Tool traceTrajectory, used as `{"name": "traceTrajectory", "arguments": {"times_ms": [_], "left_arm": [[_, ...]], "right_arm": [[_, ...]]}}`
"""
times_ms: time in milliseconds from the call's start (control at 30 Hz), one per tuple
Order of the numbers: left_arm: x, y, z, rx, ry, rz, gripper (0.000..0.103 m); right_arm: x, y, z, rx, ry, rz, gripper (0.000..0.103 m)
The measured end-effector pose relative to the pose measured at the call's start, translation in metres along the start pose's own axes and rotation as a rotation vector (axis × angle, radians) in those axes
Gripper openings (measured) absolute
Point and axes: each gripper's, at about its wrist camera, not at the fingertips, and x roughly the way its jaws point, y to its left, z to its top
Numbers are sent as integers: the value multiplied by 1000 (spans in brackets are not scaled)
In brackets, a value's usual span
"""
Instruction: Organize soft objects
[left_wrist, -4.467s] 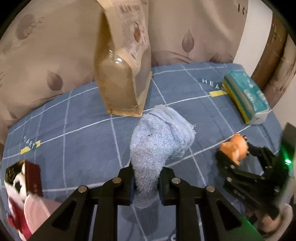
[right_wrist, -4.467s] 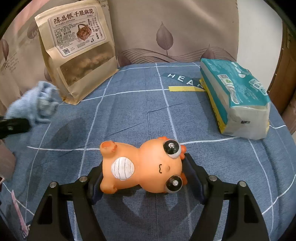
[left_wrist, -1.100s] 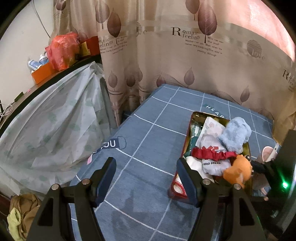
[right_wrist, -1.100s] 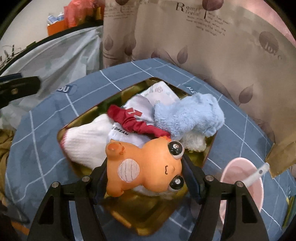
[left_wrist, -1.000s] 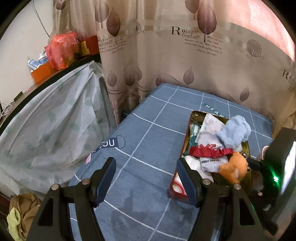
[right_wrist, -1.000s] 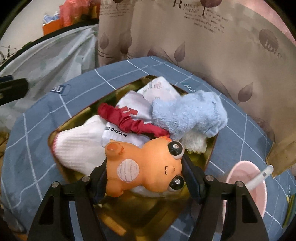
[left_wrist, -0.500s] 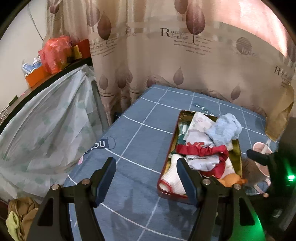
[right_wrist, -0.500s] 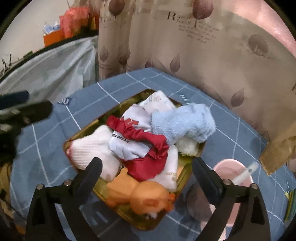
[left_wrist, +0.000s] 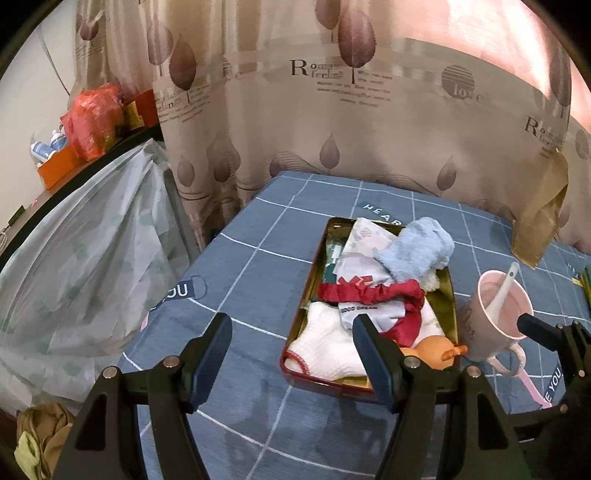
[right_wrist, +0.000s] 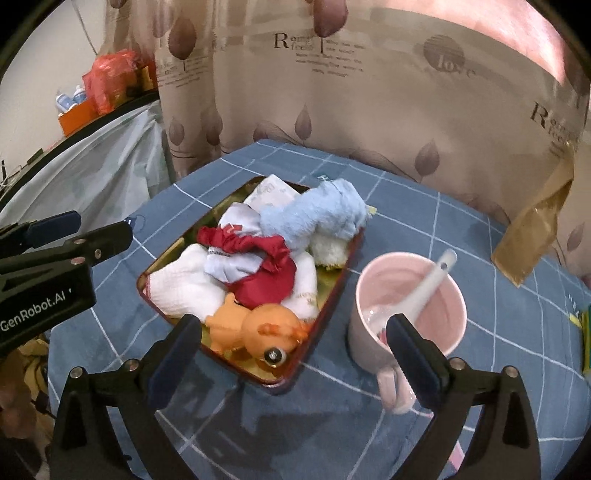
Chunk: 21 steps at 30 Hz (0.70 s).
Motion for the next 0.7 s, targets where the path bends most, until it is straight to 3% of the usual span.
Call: {"name": "traceTrajectory", "arguments": {"times_ms": [700], "left_arm": [[-7, -18, -3, 38, -3, -31, 70]], "right_arm": [[-9, -3, -8, 12, -2, 6, 99]]}}
